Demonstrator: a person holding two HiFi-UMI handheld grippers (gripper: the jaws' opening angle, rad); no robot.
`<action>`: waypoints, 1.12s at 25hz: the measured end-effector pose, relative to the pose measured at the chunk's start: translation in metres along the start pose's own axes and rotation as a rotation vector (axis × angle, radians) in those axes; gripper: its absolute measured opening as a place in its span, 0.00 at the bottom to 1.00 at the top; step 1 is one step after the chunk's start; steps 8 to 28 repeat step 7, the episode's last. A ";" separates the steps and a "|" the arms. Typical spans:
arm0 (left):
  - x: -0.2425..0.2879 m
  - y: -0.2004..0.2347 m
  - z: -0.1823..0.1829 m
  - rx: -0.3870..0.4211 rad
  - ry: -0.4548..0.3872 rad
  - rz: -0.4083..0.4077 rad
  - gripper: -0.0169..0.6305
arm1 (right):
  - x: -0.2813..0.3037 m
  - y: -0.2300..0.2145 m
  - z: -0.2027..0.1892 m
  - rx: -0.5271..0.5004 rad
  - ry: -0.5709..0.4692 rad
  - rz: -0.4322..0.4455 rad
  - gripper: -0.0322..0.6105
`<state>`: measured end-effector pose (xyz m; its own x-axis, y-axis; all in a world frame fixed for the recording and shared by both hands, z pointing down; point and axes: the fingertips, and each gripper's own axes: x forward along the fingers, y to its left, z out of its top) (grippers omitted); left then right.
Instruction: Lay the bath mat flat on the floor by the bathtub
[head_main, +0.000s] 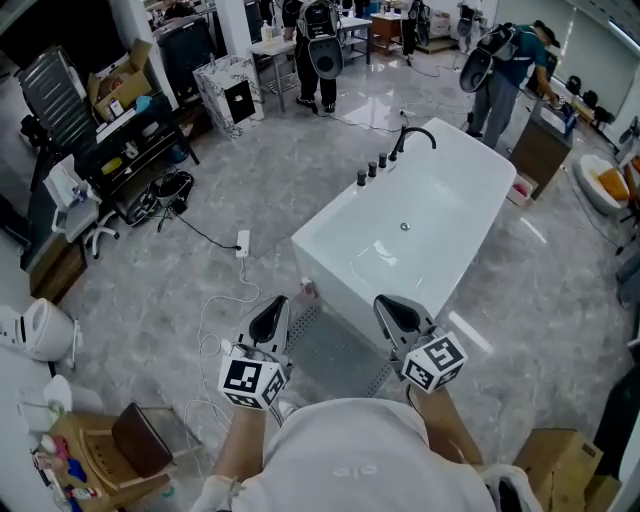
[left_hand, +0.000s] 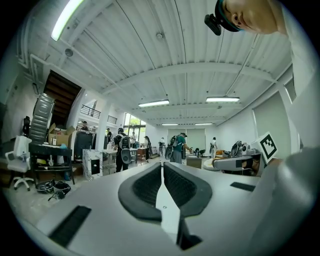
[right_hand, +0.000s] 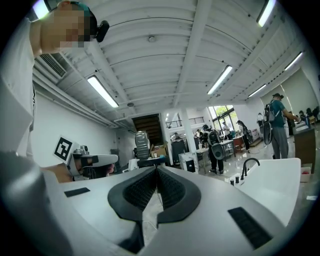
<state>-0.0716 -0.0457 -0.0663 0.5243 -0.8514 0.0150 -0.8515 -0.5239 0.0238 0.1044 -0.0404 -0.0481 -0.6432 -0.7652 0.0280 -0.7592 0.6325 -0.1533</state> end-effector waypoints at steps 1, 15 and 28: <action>0.000 -0.001 -0.002 0.004 0.004 0.002 0.05 | -0.002 -0.001 -0.001 0.000 -0.001 0.000 0.09; -0.004 -0.006 -0.005 -0.014 0.011 0.024 0.05 | -0.010 -0.003 -0.003 0.011 0.001 0.000 0.09; -0.004 -0.006 -0.005 -0.014 0.011 0.024 0.05 | -0.010 -0.003 -0.003 0.011 0.001 0.000 0.09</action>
